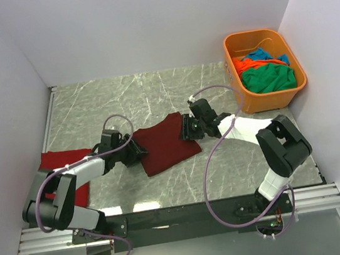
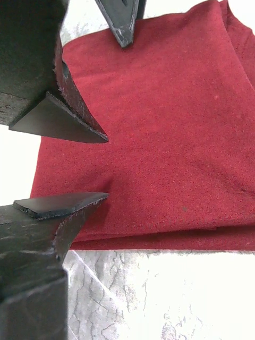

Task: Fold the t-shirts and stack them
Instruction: Neatly place the folded tshirt to the corner

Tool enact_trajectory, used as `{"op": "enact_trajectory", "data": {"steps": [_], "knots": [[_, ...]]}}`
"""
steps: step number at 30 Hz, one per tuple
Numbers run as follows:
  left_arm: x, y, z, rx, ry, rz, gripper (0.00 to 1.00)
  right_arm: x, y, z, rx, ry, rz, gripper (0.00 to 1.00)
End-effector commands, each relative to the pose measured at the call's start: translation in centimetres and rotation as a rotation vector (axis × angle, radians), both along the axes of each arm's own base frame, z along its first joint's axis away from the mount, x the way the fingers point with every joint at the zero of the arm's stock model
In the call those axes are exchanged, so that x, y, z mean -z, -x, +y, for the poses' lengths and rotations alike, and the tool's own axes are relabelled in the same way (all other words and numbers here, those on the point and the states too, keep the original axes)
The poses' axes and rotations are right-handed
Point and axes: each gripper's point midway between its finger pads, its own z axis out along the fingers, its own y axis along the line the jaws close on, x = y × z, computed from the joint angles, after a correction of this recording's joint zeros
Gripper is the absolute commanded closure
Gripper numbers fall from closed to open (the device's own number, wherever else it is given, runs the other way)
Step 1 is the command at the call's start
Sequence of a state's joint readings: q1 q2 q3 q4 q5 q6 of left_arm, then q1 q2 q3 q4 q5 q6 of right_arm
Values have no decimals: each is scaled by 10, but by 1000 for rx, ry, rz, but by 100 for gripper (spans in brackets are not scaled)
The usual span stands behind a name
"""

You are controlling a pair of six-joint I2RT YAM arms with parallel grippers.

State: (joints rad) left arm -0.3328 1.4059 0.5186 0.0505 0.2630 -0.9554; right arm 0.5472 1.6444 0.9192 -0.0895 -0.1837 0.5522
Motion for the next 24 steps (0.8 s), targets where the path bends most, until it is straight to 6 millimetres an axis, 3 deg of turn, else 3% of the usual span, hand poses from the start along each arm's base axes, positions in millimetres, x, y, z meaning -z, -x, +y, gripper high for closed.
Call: {"op": "enact_trajectory", "data": {"steps": [1, 5, 6, 8, 9, 13, 14, 15, 16, 17, 18, 19, 21, 22, 24], "knots": [[25, 9, 2, 7, -94, 62, 43, 1, -5, 2, 2, -2, -28, 51], [35, 11, 5, -16, -178, 108, 56, 0, -6, 3, 2, -3, -26, 51], [37, 10, 9, -43, -208, 117, 71, 0, -6, 3, 3, -4, -25, 51], [34, 10, 10, -64, -233, 139, 87, -5, -6, 4, 3, -5, -27, 51], [30, 8, 10, -90, -232, 146, 99, -6, -7, 3, 9, -4, -28, 52], [14, -3, 25, -239, -286, 172, 99, -18, -9, -5, 49, 21, -44, 52], [0, -16, 23, -301, -269, 167, 99, -23, -9, -8, 63, 23, -51, 52], [2, -8, 32, -331, -316, 225, 99, -27, -10, -10, 75, 21, -59, 52], [-2, -13, 37, -368, -337, 234, 99, -30, -9, -11, 79, 21, -65, 52], [-20, -32, 37, -408, -339, 200, 99, -35, -8, -13, 89, 17, -77, 52], [-15, -34, 41, -456, -362, 246, 99, -38, -7, -14, 95, 12, -79, 52], [-29, -43, 47, -500, -378, 275, 99, -40, -7, -15, 98, 12, -82, 52], [-25, -50, 59, -558, -430, 353, 99, -46, -3, -16, 98, 8, -85, 53], [-38, -60, 70, -602, -440, 379, 99, -47, -2, -17, 100, 6, -84, 53], [-38, -72, 84, -660, -461, 410, 99, -51, 1, -20, 106, 6, -94, 53]]}}
